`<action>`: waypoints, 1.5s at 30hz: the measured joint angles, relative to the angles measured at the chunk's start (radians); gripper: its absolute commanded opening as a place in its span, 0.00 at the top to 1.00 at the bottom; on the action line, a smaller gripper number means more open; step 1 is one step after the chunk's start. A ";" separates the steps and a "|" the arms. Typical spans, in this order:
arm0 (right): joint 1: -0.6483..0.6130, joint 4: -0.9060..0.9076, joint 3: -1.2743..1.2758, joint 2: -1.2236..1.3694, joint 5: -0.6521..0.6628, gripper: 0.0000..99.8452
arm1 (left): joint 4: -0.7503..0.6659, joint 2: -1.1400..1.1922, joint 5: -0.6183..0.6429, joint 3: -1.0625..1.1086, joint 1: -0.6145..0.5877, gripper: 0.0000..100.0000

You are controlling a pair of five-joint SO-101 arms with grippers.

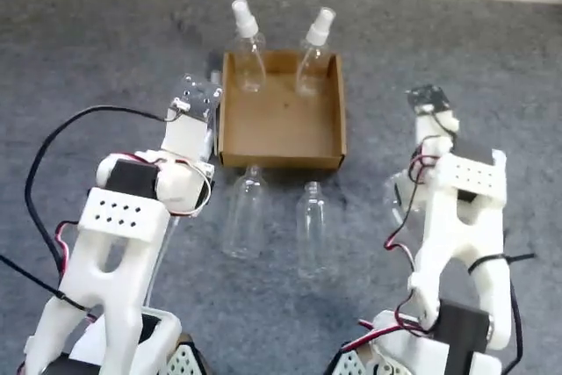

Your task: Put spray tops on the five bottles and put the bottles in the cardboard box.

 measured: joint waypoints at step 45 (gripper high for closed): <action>0.345 0.129 -0.448 0.523 0.089 0.78 | -0.046 -0.002 0.000 0.063 -0.002 1.00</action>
